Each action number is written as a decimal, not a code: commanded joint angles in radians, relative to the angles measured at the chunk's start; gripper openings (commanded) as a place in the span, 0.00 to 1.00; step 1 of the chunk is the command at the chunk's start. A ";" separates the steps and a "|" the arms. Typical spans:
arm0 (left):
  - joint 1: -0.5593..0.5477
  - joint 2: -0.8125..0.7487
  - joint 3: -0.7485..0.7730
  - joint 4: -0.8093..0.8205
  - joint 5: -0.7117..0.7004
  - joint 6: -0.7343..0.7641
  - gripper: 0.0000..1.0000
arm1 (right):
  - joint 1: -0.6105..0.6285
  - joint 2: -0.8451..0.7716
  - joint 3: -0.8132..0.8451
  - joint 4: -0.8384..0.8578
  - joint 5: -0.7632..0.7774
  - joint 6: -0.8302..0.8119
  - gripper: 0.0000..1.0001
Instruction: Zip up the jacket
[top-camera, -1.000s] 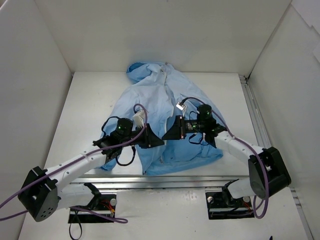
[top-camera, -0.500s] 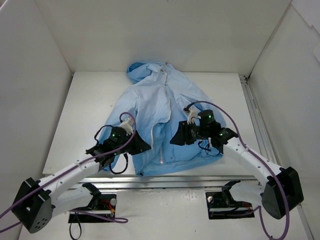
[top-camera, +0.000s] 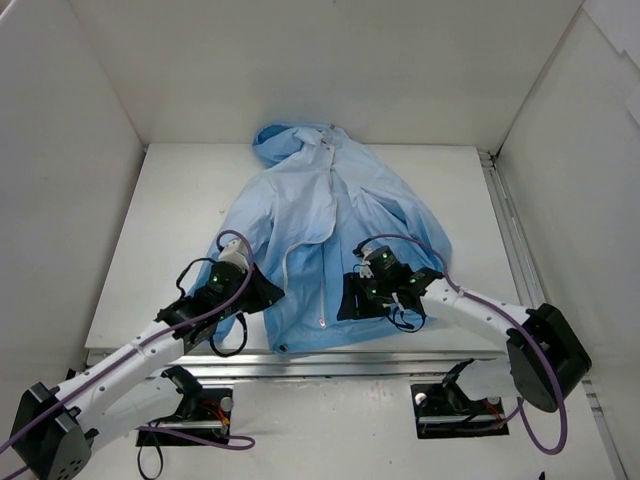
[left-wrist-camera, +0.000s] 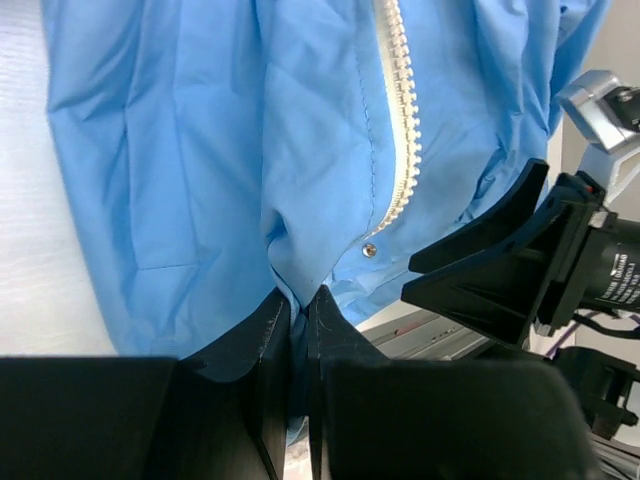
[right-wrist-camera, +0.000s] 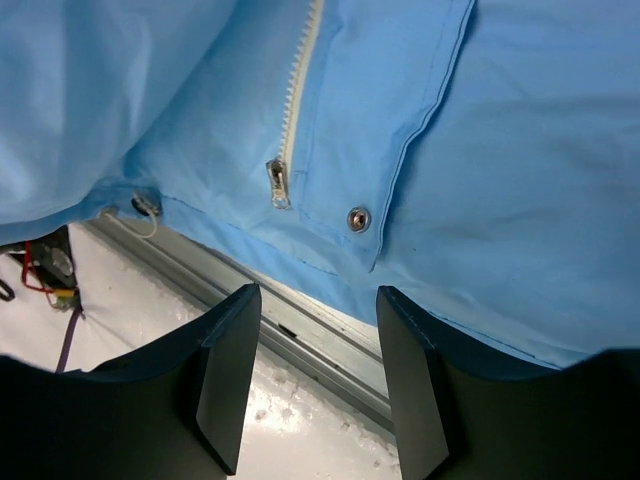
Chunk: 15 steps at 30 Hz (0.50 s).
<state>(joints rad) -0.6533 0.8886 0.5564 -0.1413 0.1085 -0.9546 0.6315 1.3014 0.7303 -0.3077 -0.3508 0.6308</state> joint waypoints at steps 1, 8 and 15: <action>0.007 -0.037 0.007 -0.029 -0.055 -0.026 0.00 | 0.051 0.047 0.063 0.039 0.076 0.058 0.47; 0.007 -0.073 0.008 -0.086 -0.104 -0.046 0.00 | 0.148 0.127 0.145 0.003 0.242 0.115 0.40; 0.007 -0.062 0.007 -0.096 -0.102 -0.052 0.00 | 0.220 0.229 0.244 -0.099 0.349 0.112 0.40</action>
<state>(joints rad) -0.6533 0.8253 0.5449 -0.2481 0.0242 -0.9939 0.8314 1.5040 0.9218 -0.3614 -0.0933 0.7238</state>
